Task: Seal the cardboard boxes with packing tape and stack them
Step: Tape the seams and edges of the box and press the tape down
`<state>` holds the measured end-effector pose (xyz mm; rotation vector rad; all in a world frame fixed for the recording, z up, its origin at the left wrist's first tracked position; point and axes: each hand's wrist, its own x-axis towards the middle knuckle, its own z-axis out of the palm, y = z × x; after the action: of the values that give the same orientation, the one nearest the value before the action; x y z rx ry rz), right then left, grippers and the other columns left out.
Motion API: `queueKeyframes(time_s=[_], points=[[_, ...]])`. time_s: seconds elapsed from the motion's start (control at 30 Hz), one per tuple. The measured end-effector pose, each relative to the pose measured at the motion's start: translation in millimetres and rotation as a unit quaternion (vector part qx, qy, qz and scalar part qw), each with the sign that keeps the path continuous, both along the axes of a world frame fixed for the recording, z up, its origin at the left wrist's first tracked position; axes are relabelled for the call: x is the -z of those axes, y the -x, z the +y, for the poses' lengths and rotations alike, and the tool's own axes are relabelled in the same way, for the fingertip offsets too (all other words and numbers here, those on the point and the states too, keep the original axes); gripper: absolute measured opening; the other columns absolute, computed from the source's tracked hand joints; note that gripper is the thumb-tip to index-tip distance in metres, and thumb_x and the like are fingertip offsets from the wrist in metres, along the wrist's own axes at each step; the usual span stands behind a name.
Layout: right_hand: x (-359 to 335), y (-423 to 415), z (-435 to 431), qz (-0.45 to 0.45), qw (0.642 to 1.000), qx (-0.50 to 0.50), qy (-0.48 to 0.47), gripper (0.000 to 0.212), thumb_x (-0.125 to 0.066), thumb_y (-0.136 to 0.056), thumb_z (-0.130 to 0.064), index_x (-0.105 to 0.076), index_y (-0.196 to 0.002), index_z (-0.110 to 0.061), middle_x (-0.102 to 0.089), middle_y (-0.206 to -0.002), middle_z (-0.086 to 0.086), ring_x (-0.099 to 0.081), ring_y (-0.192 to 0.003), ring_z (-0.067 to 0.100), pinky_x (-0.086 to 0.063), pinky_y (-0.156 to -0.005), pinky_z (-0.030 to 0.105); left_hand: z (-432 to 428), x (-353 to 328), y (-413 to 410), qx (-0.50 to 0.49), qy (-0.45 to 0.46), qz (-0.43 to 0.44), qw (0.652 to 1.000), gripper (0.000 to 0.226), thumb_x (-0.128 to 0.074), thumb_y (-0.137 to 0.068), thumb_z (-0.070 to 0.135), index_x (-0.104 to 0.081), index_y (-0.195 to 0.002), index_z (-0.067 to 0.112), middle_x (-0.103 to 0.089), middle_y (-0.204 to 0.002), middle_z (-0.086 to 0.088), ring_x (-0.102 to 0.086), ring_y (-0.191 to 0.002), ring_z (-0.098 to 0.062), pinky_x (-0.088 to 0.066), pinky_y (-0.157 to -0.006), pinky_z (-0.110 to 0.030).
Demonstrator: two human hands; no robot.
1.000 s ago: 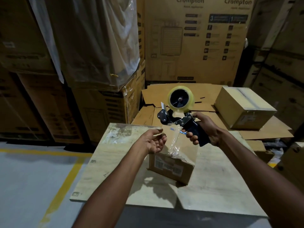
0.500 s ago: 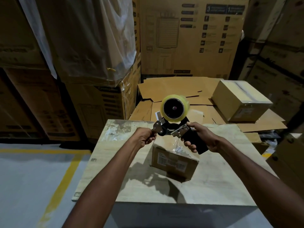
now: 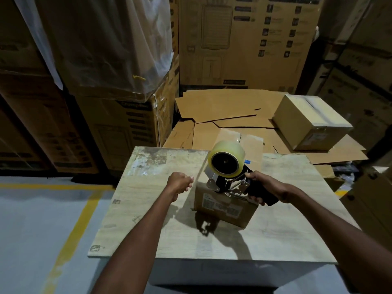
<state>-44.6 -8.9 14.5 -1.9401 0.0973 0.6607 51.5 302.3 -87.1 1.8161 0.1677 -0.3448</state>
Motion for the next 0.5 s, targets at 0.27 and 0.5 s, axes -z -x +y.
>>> queueKeyframes(time_s=[0.27, 0.5], points=[[14.2, -2.7, -5.2, 0.004, 1.0, -0.013, 0.0, 0.068, -0.044, -0.094, -0.07, -0.063, -0.09, -0.005, -0.063, -0.077, 0.015, -0.054, -0.058, 0.021, -0.046, -0.057, 0.03, -8.6, 14.7, -8.0, 0.009, -0.037, -0.001, 0.999, 0.031, -0.072, -0.093, 0.026, -0.07, -0.07, 0.006, -0.068, -0.067, -0.009, -0.051, -0.053, -0.016, -0.037, -0.049, -0.025], [32.0, -3.6, -7.0, -0.01, 1.0, -0.003, 0.013, 0.063, -0.047, -0.089, -0.069, -0.052, -0.104, -0.008, -0.064, -0.077, 0.012, -0.056, -0.06, 0.022, -0.049, -0.058, 0.033, -13.5, 24.8, -0.5, -0.005, -0.045, -0.038, 0.998, 0.033, -0.069, -0.097, 0.025, -0.067, -0.076, -0.001, -0.069, -0.071, -0.009, -0.053, -0.055, -0.015, -0.042, -0.055, -0.023]])
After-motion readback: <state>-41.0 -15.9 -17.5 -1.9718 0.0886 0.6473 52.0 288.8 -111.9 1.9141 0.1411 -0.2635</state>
